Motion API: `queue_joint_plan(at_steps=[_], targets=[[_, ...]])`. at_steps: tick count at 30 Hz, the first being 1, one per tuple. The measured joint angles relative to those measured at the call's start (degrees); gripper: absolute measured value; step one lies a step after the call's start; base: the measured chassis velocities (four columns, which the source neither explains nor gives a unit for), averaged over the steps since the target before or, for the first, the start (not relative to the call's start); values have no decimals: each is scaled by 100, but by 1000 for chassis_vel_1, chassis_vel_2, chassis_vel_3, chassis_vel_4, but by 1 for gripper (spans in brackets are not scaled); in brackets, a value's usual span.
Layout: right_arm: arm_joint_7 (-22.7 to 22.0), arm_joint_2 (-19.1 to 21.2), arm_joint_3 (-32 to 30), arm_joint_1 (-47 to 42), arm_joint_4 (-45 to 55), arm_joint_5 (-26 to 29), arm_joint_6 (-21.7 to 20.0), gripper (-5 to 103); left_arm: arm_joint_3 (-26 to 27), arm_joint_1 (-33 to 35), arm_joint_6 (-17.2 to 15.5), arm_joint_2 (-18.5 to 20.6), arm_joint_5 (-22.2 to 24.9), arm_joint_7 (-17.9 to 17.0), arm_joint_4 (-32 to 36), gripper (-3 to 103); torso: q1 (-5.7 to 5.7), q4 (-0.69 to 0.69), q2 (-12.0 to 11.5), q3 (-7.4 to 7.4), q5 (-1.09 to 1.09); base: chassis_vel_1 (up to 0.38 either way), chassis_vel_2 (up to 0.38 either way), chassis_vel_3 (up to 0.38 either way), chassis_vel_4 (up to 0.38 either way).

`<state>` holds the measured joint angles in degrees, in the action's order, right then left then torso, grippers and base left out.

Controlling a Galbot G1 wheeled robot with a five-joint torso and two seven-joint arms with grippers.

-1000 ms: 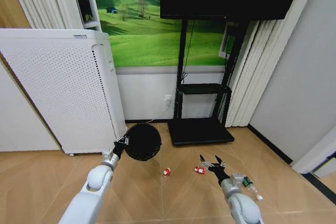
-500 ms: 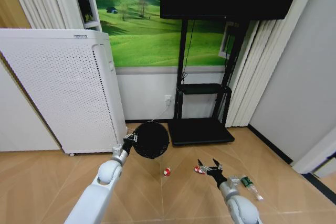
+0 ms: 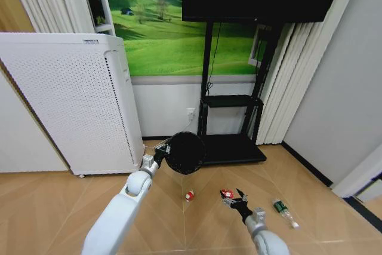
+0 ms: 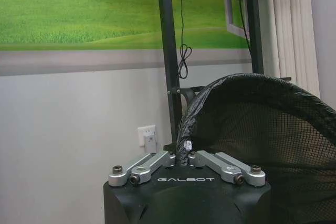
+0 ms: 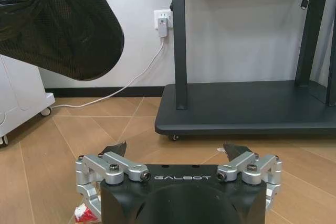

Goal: Pick up the trash bin and place the garbage on the floor into it.

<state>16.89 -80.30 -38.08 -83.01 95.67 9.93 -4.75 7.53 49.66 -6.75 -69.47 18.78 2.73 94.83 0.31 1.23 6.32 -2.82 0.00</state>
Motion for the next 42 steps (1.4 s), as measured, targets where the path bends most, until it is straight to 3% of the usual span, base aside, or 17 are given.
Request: queue_joint_plan(at_steps=[28,33,35,40,42], targets=[[-74,-101,-54,-105,-152,-39,283,100,-48,99,10,86,-10,-17,28,4,2,-1,0,-2,-1,-110,110,109,-111],[26,-15,144,-118,-240,193,32,100,-46,111,30,75,-16,-12,17,4,0,4,1,1,-1,14,-46,-44,5],[55,58,284,-117,-303,356,-83,100,-46,112,34,75,-19,-9,16,4,-1,-1,1,1,0,62,-56,-62,57],[221,229,821,143,-666,1416,-928,100,-61,112,38,49,-38,2,10,4,-1,-1,1,1,0,14,-2,-7,9],[275,226,866,207,-765,1409,-978,100,-62,112,38,45,-38,2,10,4,-1,1,0,1,0,0,0,0,0]])
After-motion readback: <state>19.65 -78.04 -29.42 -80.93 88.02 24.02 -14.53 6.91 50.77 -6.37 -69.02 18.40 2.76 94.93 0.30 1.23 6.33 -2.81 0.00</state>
